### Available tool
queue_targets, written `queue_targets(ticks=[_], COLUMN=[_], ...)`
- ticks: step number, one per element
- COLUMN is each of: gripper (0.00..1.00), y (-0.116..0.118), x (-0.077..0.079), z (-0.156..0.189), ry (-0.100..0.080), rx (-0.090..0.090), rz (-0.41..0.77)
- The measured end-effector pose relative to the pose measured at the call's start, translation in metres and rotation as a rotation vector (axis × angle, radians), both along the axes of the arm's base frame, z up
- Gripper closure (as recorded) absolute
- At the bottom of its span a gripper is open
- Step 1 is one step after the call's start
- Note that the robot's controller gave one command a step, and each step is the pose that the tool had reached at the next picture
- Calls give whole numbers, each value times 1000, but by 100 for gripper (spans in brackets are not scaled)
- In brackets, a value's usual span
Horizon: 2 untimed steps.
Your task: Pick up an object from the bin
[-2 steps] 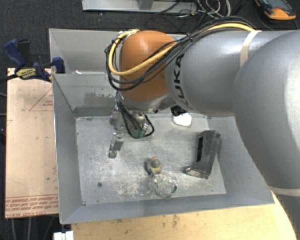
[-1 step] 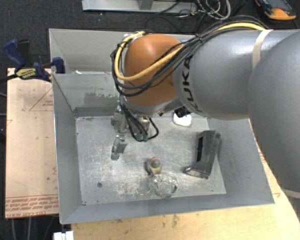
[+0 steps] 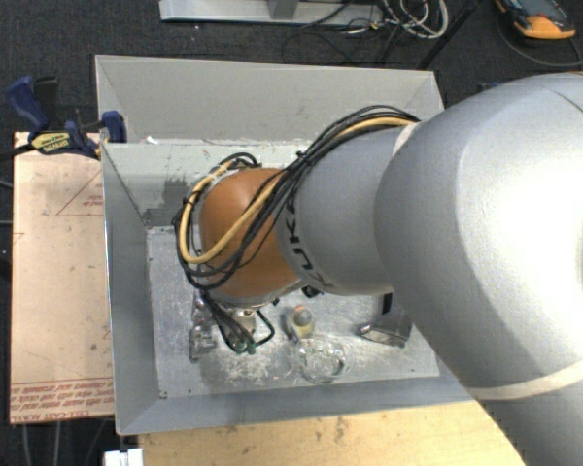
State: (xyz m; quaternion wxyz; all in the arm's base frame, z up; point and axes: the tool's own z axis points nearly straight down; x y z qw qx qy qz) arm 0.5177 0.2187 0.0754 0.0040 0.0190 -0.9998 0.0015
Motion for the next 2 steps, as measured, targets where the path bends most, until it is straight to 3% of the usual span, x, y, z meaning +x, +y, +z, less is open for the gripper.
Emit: queue_targets(ticks=[1, 2], gripper=[0, 0], y=[-2, -2], x=[13, 13], z=[5, 5], ry=[-53, -53], rx=[11, 12], rz=[-8, -8])
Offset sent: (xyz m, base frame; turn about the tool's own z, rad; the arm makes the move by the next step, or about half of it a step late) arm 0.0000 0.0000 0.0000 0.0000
